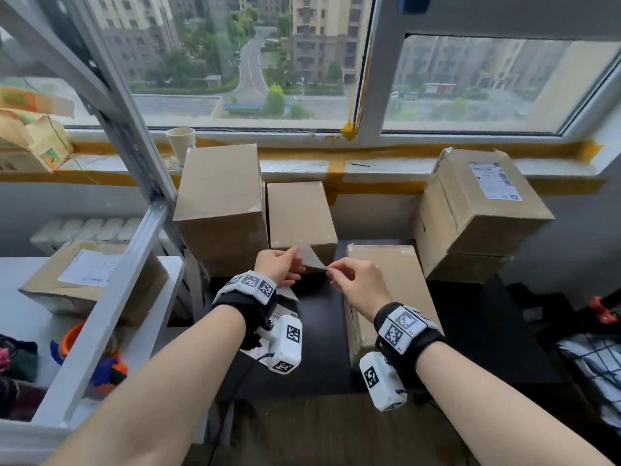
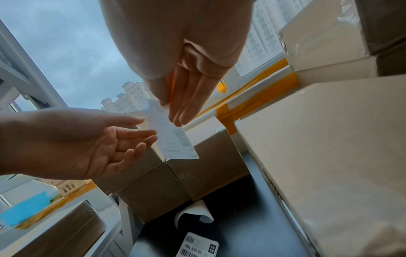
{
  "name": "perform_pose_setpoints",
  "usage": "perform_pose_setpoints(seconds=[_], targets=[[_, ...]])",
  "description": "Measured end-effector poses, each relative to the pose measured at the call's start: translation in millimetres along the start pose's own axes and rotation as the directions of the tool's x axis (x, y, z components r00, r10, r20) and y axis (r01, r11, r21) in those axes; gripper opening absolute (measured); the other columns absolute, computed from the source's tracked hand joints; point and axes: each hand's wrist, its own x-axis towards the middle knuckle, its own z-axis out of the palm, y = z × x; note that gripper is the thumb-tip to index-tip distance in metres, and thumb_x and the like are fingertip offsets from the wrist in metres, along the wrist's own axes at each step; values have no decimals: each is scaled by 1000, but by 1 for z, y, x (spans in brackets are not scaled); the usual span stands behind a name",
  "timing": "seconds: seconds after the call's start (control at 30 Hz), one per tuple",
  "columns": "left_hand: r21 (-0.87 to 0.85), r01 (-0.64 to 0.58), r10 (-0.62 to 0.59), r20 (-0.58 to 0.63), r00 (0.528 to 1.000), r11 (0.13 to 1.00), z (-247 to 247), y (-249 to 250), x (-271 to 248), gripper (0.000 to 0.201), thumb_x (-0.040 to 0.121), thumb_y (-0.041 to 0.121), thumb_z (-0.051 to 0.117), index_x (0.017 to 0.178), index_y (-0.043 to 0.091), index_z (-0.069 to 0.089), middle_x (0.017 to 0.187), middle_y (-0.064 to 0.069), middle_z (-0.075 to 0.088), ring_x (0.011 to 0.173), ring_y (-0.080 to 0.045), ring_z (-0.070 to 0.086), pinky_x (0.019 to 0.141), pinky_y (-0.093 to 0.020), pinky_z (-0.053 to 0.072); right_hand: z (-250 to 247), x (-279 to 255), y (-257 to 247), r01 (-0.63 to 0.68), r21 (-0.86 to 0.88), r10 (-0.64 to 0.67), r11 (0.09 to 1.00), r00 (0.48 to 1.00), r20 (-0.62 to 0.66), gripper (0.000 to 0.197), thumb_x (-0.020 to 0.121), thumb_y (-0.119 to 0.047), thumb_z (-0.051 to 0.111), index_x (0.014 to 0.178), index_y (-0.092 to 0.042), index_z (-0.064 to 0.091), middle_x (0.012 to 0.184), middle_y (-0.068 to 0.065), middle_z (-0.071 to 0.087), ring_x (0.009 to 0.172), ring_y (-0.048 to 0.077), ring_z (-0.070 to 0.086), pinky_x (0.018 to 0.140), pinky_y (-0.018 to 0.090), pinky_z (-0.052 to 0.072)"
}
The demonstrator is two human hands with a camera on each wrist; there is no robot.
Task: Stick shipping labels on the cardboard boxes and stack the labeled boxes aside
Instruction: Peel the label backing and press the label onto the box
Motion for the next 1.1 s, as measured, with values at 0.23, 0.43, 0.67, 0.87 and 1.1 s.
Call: perform_pose_setpoints(seconds=[0.23, 0.43, 0.67, 0.87, 1.1], targets=[[12, -58, 59, -72, 996, 998, 14, 19, 0, 31, 88, 29, 63, 98, 0, 64, 75, -8, 62, 53, -13, 60, 51, -21, 51, -31, -5, 0, 63, -19, -63, 998, 998, 4, 13, 84, -18, 69, 95, -14, 74, 91, 2, 74, 84, 13, 67, 86, 30, 54], [9, -136, 136, -43, 990, 991, 40, 23, -12, 8, 86, 5, 64, 84, -2, 63, 93, -18, 65, 80, -29, 64, 60, -25, 56, -56, -13, 20, 15, 7, -15, 1000, 1000, 10, 20, 82, -12, 70, 102, -13, 69, 92, 2, 72, 84, 13, 67, 85, 29, 55], [-38, -172, 175, 79, 981, 984, 71, 17, -24, 6, 84, 8, 67, 80, 5, 65, 88, -14, 67, 69, -20, 64, 60, -21, 56, -82, -9, 45, -197, 155, 208, 968, 976, -58, 14, 91, -23, 59, 102, -14, 62, 94, 2, 65, 87, 20, 64, 74, 36, 58], [11, -180, 179, 63, 982, 984, 100, 4, -29, 22, 80, 10, 72, 97, -3, 69, 78, -7, 68, 59, -8, 61, 52, -11, 49, -98, -5, 56, -321, 388, 327, 864, 944, 54, 11, 91, -13, 60, 95, -4, 62, 93, 10, 67, 76, 15, 67, 60, 22, 55], [152, -75, 71, 29, 997, 985, 129, -24, -30, 27, 73, 14, 80, 95, 2, 71, 88, -9, 70, 75, -15, 63, 67, -21, 51, -110, -6, 92, -418, 320, 398, 850, 908, 127, 6, 90, -12, 61, 86, -8, 62, 89, 10, 67, 73, 16, 67, 56, 20, 52]])
